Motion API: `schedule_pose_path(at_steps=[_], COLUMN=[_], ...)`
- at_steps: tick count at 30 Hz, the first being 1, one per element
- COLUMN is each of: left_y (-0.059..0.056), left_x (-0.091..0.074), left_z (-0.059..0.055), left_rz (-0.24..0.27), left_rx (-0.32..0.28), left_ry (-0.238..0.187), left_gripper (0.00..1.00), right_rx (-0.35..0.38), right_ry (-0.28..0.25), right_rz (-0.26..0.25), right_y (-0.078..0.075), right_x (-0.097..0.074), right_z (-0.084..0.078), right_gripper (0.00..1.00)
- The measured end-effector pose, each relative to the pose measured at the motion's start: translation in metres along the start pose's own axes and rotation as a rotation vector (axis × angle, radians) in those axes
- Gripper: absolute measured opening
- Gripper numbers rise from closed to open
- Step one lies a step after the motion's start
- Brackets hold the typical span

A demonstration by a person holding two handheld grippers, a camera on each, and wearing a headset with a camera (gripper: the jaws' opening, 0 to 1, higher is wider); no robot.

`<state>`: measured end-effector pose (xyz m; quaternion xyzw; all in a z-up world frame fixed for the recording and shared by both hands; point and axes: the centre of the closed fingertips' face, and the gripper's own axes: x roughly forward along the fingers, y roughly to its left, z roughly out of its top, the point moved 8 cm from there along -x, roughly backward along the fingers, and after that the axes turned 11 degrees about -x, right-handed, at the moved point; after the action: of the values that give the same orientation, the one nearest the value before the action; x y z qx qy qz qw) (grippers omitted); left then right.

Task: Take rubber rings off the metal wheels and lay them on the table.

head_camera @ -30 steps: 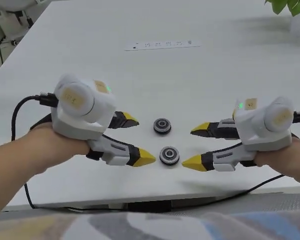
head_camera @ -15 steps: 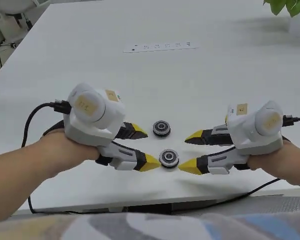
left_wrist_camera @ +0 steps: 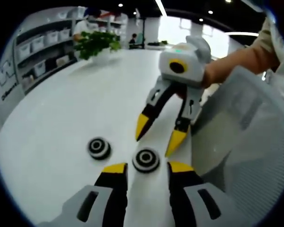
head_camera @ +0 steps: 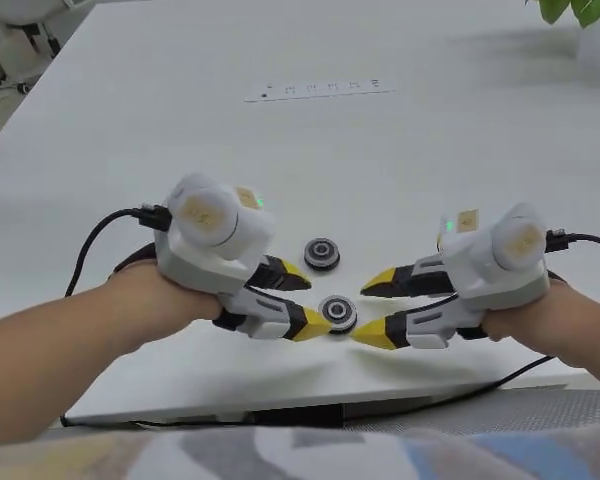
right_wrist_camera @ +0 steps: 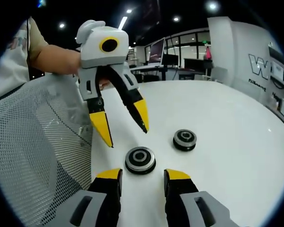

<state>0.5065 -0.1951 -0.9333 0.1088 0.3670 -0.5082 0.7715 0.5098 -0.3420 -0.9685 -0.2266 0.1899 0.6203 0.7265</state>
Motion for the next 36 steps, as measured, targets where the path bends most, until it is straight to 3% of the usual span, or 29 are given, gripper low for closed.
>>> schedule_pose_path(at_steps=[20, 29, 36], left_y=[-0.002, -0.002, -0.002], left_x=[0.022, 0.024, 0.024], left_z=[0.001, -0.001, -0.002], left_rz=[-0.008, 0.022, 0.03], left_rx=[0.033, 0.098, 0.09], left_ry=[0.017, -0.003, -0.024], left_gripper=[0.19, 0.14, 0.13], right_rx=[0.024, 0.024, 0.022], right_ry=[-0.009, -0.013, -0.017], right_rz=[0.003, 0.008, 0.02], right_y=[-0.002, -0.001, 0.0], right_x=[0.004, 0.007, 0.013], right_z=[0.001, 0.002, 0.003], right_gripper=[0.33, 0.32, 0.3])
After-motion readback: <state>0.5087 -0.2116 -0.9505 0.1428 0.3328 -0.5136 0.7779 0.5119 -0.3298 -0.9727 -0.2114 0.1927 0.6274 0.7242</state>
